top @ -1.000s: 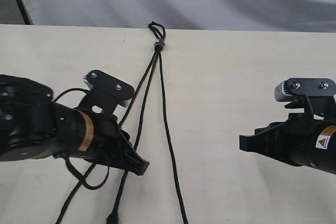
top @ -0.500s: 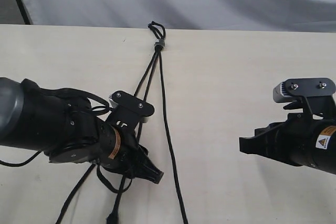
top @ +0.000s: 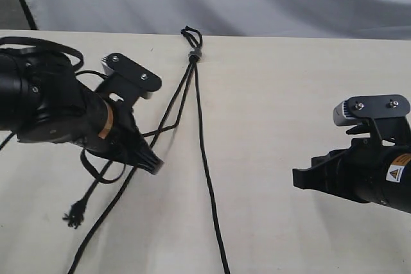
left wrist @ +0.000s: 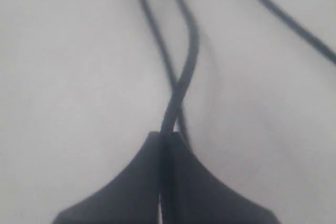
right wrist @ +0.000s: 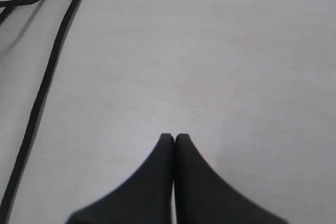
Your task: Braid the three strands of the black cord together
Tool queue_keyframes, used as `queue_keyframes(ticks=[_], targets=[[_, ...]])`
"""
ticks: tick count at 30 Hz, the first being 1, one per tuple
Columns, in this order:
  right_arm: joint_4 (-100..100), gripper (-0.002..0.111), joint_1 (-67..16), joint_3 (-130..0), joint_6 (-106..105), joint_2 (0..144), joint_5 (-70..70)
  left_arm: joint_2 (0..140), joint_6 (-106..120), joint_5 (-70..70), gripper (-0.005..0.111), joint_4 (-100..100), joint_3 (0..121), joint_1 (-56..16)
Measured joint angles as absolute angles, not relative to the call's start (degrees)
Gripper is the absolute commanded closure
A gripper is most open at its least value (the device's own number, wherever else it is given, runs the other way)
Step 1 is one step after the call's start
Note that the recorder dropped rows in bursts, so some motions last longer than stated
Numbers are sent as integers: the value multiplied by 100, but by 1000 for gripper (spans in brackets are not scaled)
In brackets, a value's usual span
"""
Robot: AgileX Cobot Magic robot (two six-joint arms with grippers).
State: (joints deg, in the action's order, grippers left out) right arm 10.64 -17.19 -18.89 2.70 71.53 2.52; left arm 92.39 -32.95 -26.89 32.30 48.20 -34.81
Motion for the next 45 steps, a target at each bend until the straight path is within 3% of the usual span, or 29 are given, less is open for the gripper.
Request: queue_keyframes(ticks=[6, 16, 18, 22, 25, 31, 37, 45], targets=[[1064, 108, -1719, -1889, 266, 7153, 252, 9677, -3295, -2521, 107, 3361, 4552, -2318], [1064, 108, -1719, -1889, 266, 7153, 263, 10248, -3283, -1938, 107, 3048, 4276, -2288], [1064, 108, -1719, -1889, 266, 7153, 352, 10248, -2929, -1825, 107, 2522, 4226, -2578], [1064, 108, -1719, -1889, 266, 7153, 403, 10181, -1355, -1448, 107, 1150, 4226, -4027], [1064, 108, -1719, -1889, 266, 7153, 403, 9795, -1320, -1682, 107, 936, 4113, -4332], [1064, 108, -1719, -1889, 266, 7153, 403, 8493, -1576, -2228, 107, 1175, 4056, -3363], [1064, 108, -1719, -1889, 266, 7153, 403, 8207, -1660, -2481, 107, 1254, 3984, -2138], [1064, 108, -1762, -1889, 317, 7153, 403, 8251, -1683, -1924, 107, 1109, 3353, -1936]])
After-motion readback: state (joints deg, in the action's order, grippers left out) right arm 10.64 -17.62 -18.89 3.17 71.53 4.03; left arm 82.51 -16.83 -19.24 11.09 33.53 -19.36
